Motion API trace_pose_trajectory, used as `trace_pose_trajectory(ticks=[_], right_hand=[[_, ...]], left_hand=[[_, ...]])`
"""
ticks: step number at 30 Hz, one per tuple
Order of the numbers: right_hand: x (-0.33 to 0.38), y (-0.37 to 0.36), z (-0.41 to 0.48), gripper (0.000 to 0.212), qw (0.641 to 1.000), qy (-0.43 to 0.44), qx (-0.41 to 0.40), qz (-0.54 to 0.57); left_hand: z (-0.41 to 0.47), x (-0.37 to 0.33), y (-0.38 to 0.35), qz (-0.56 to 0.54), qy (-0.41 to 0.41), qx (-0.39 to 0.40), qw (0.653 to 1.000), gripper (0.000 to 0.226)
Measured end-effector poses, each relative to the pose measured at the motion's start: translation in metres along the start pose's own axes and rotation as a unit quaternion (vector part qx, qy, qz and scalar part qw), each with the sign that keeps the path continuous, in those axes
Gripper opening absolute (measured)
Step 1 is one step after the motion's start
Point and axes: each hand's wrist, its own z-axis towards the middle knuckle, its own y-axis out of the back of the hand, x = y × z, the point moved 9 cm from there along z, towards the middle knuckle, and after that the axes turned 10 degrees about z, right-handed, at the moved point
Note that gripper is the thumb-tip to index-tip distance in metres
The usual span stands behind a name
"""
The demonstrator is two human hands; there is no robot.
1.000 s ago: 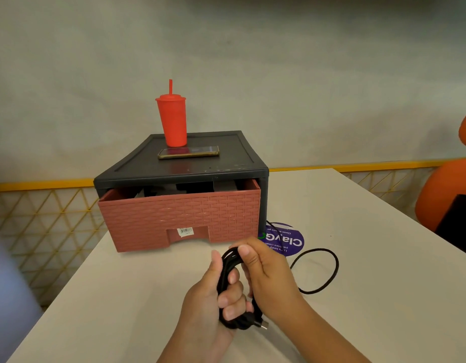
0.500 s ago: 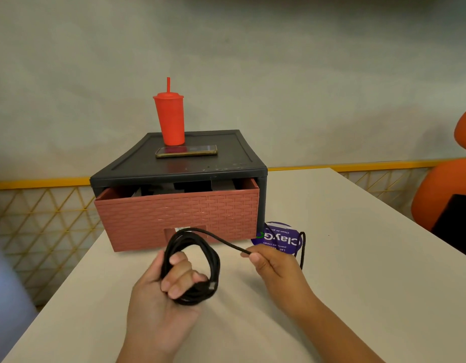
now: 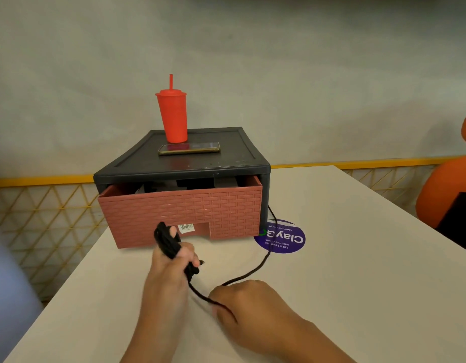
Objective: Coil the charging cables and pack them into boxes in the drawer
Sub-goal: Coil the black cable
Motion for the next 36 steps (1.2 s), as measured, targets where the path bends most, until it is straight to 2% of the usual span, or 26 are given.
trace_pose_trajectory(ticks=[2, 4, 6, 8, 11, 13, 15, 16, 18, 20, 22, 23, 25, 27, 30, 33, 36], right_hand=[[0.007, 0.009, -0.001, 0.05, 0.999, 0.022, -0.017, -0.02], [0.01, 0.019, 0.0, 0.04, 0.998, 0.033, -0.035, -0.048], [0.004, 0.027, 0.0, 0.022, 0.996, 0.018, -0.062, -0.062], [-0.003, 0.037, -0.001, 0.017, 0.995, -0.005, -0.089, -0.035], [-0.022, 0.051, -0.004, 0.023, 0.988, -0.079, -0.12, 0.059], [-0.028, 0.058, -0.005, 0.015, 0.983, -0.098, -0.126, 0.086], [-0.028, 0.06, -0.005, 0.012, 0.982, -0.097, -0.123, 0.109], [-0.027, 0.062, -0.005, 0.018, 0.981, -0.096, -0.122, 0.12], [-0.033, 0.065, -0.008, 0.016, 0.974, -0.113, -0.124, 0.154], [-0.043, 0.074, -0.012, 0.019, 0.954, -0.134, -0.153, 0.221], [-0.055, 0.084, -0.018, 0.022, 0.928, -0.163, -0.182, 0.282], [-0.06, 0.088, -0.021, 0.022, 0.918, -0.175, -0.197, 0.297], [-0.065, 0.093, -0.024, 0.024, 0.905, -0.183, -0.223, 0.314], [-0.066, 0.095, -0.025, 0.021, 0.903, -0.184, -0.233, 0.31], [-0.063, 0.096, -0.024, 0.02, 0.918, -0.172, -0.247, 0.257], [-0.062, 0.099, -0.024, 0.044, 0.94, -0.158, -0.266, 0.145], [-0.062, 0.099, -0.026, 0.054, 0.942, -0.14, -0.282, 0.115]], left_hand=[[-0.007, -0.003, -0.013, 0.185, -0.039, 0.003, 0.982, 0.037], [-0.01, 0.007, -0.023, 0.293, -0.049, 0.04, 0.954, 0.039], [-0.013, 0.016, -0.03, 0.347, -0.045, 0.08, 0.933, 0.051], [-0.018, 0.022, -0.038, 0.366, -0.027, 0.124, 0.922, 0.058], [-0.022, 0.017, -0.043, 0.338, -0.018, 0.151, 0.929, 0.046], [-0.027, 0.007, -0.051, 0.334, -0.028, 0.177, 0.925, 0.038], [-0.028, 0.006, -0.054, 0.337, -0.035, 0.193, 0.921, 0.057], [-0.027, 0.005, -0.053, 0.331, -0.032, 0.19, 0.924, 0.062], [-0.025, 0.002, -0.049, 0.314, -0.024, 0.172, 0.933, 0.059], [-0.025, 0.001, -0.047, 0.302, -0.013, 0.169, 0.938, 0.053], [-0.027, 0.003, -0.05, 0.294, 0.009, 0.175, 0.94, 0.038], [-0.028, 0.006, -0.052, 0.285, 0.027, 0.18, 0.941, 0.03], [-0.032, 0.011, -0.055, 0.26, 0.072, 0.199, 0.942, 0.029], [-0.036, 0.014, -0.058, 0.221, 0.103, 0.225, 0.943, 0.038], [-0.042, 0.017, -0.061, 0.179, 0.141, 0.263, 0.937, 0.033], [-0.048, 0.016, -0.066, 0.13, 0.158, 0.273, 0.94, 0.022], [-0.045, 0.012, -0.064, 0.072, 0.172, 0.224, 0.957, 0.03]])
